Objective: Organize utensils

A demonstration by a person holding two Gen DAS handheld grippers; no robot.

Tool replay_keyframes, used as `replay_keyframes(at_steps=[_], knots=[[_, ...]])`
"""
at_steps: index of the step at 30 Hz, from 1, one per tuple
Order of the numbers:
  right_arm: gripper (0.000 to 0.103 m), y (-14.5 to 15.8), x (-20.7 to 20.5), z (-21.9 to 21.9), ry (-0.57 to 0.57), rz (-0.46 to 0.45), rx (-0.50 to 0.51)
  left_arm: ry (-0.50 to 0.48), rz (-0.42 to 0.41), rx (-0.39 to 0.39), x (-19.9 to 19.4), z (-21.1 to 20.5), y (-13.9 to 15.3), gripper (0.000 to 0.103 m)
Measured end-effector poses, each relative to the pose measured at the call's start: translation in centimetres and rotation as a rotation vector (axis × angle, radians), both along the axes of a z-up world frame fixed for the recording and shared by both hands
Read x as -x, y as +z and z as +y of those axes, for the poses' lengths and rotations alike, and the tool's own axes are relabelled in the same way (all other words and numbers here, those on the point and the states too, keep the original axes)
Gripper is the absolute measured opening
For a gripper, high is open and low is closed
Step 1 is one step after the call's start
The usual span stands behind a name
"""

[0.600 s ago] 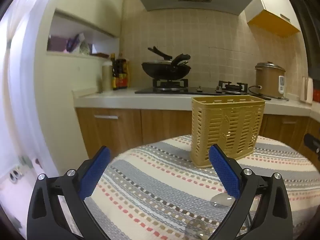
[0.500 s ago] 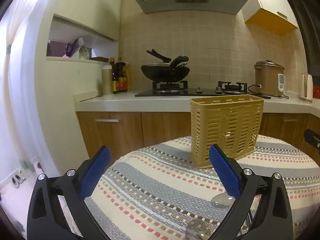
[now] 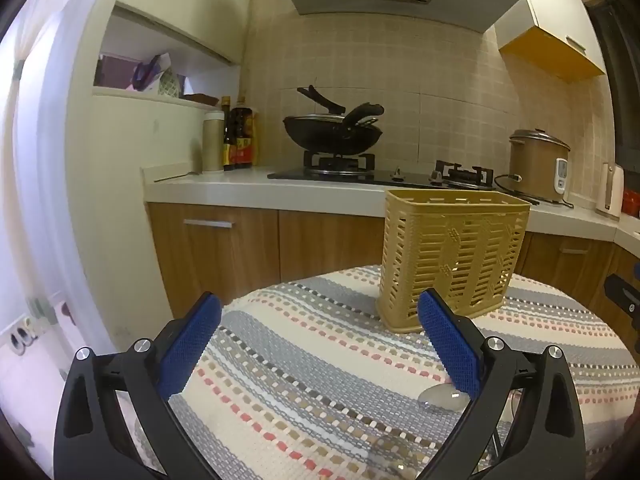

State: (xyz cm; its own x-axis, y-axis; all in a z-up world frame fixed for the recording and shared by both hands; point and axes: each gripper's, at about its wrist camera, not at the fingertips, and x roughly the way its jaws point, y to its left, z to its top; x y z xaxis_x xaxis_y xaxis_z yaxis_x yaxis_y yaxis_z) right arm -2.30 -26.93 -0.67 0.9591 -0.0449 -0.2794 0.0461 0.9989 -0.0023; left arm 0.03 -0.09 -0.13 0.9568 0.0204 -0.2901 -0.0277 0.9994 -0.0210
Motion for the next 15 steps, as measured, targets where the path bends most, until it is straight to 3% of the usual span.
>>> replay_keyframes(at_steps=[15], knots=[[0.095, 0.13, 0.09, -0.07, 0.002, -0.003, -0.002, 0.002, -0.005, 0.0, 0.07, -0.06, -0.32, 0.095]])
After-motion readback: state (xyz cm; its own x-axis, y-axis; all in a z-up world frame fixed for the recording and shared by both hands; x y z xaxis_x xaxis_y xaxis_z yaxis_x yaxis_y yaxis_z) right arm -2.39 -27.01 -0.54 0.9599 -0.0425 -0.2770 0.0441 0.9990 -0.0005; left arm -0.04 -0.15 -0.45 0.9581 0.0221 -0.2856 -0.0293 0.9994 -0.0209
